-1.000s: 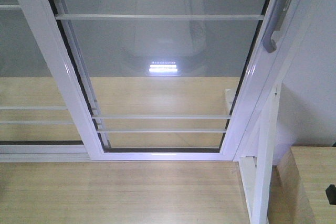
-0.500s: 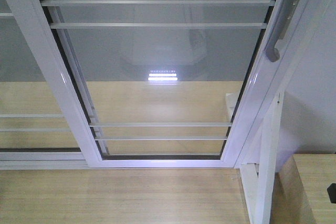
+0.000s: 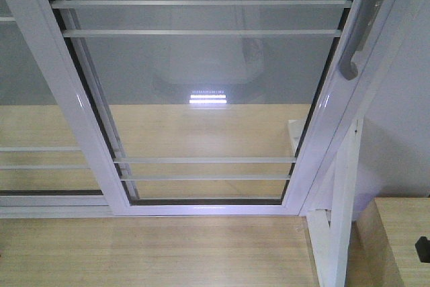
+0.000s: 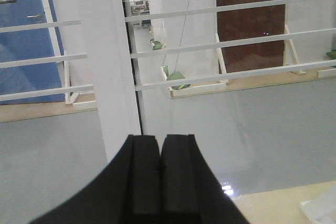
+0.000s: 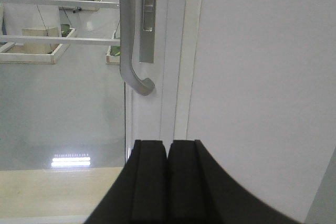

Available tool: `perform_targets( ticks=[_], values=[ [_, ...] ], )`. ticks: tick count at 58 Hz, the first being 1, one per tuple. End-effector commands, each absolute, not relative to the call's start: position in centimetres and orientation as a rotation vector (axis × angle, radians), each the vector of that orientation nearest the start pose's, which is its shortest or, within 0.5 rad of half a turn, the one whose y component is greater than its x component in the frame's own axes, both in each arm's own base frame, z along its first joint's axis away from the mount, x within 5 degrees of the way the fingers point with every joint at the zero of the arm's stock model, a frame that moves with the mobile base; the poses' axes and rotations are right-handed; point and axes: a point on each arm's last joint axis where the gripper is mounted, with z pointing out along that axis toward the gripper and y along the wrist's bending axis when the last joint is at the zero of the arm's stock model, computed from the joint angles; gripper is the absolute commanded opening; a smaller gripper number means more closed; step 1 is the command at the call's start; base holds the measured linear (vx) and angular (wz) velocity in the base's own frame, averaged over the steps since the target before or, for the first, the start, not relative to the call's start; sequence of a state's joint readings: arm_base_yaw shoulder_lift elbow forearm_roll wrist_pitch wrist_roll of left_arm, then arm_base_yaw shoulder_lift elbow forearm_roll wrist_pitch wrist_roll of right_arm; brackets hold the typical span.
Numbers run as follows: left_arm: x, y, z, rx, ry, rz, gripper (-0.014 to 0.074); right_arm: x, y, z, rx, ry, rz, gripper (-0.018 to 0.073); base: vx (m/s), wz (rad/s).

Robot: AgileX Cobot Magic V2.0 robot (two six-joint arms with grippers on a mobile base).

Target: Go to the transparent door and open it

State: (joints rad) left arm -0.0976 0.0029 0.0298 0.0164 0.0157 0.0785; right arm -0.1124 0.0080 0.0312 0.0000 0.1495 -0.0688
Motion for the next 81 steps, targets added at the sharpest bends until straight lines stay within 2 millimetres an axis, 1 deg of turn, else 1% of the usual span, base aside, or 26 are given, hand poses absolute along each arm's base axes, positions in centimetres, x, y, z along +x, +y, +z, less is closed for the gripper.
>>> perform_targets(
  ticks=[1, 35, 39, 49, 56, 65, 68, 73, 79, 81],
  values=[
    [5.9, -0.6, 20.0, 0.136, 1.489, -0.021, -0.0006, 6.0, -0.7, 19.1, 0.032, 1.625, -0.147, -0.0008, 0.00, 0.01],
    [5.9, -0.6, 20.0, 0.136, 1.489, -0.021, -0.0006, 6.0, -0.7, 19.1, 0.031, 1.622, -0.148, -0.0008, 0.00, 0.00],
    [5.9, -0.6, 20.2, 0.135, 1.477, -0.020, -0.0006, 6.0, -0.7, 19.2, 0.013, 1.615, -0.167, -0.0008, 0.00, 0.00],
    [5.9, -0.6, 20.3, 0.134, 1.462, -0.021, -0.0006, 6.0, -0.7, 19.2, 0.030, 1.604, -0.150, -0.0008, 0.00, 0.00],
    [5.9, -0.6, 20.3, 0.134, 1.461, -0.021, -0.0006, 6.0, -0.7, 19.6, 0.029, 1.563, -0.152, -0.0008, 0.00, 0.00],
    [5.9, -0.6, 20.5, 0.131, 1.442, -0.022, -0.0006, 5.9, -0.7, 20.7, 0.027, 1.447, -0.158, -0.0008, 0.00, 0.00],
    [5.8, -0.6, 20.9, 0.126, 1.404, -0.024, -0.0006, 5.8, -0.7, 21.1, 0.026, 1.401, -0.160, -0.0008, 0.00, 0.00],
    [5.6, -0.6, 22.4, 0.110, 1.312, -0.036, -0.0006, 5.6, -0.7, 22.3, 0.040, 1.339, -0.144, -0.0008, 0.00, 0.00],
    [5.0, -0.5, 25.2, 0.097, 1.227, -0.045, -0.0006, 5.1, -0.6, 25.0, 0.061, 1.317, -0.117, -0.0008, 0.00, 0.00],
    [4.7, -0.5, 26.3, 0.096, 1.209, -0.045, -0.0006, 4.8, -0.6, 26.4, 0.058, 1.316, -0.121, -0.0008, 0.00, 0.00]
  ],
)
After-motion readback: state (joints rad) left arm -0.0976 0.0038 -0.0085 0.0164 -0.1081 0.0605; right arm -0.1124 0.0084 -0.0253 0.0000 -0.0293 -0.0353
